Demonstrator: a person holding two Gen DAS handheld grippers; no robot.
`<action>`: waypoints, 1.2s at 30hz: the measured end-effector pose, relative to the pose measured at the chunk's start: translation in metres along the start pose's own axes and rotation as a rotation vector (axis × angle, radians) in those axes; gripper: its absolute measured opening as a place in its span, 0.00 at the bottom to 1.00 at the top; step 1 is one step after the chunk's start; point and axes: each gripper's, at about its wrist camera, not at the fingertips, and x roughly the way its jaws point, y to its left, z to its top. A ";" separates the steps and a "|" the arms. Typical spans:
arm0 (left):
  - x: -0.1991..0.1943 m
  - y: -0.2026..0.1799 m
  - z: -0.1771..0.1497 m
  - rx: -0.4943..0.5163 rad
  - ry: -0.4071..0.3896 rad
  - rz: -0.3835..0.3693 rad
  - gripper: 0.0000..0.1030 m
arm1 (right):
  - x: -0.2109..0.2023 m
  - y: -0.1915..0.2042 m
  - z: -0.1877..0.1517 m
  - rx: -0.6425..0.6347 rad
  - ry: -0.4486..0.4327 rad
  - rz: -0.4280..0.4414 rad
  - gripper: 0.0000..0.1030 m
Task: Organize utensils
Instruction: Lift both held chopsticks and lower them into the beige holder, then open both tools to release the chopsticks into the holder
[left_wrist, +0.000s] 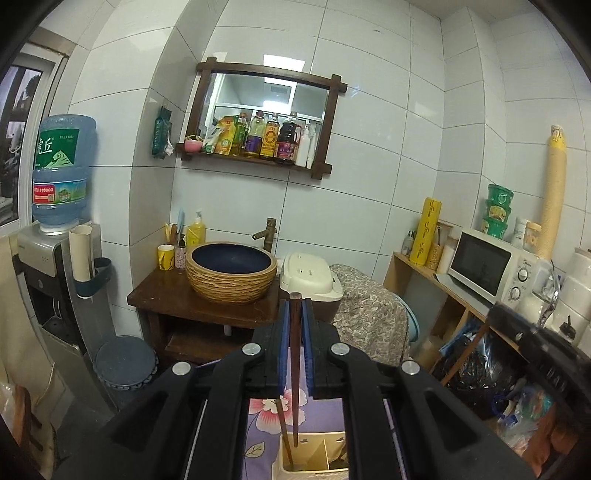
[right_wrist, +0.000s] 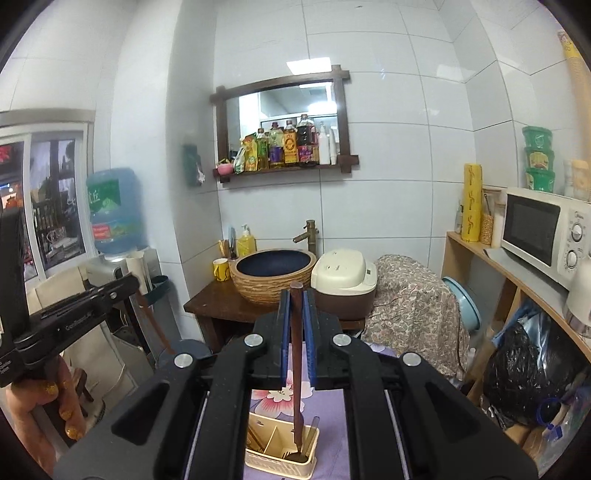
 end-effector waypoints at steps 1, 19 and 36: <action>0.005 -0.001 -0.005 0.002 0.009 -0.005 0.08 | 0.007 0.003 -0.007 -0.002 0.012 0.004 0.08; 0.078 -0.002 -0.131 0.042 0.261 0.003 0.08 | 0.080 -0.012 -0.122 0.071 0.195 -0.003 0.08; -0.009 0.017 -0.215 0.155 0.285 0.056 0.90 | 0.008 -0.020 -0.204 0.029 0.217 -0.152 0.66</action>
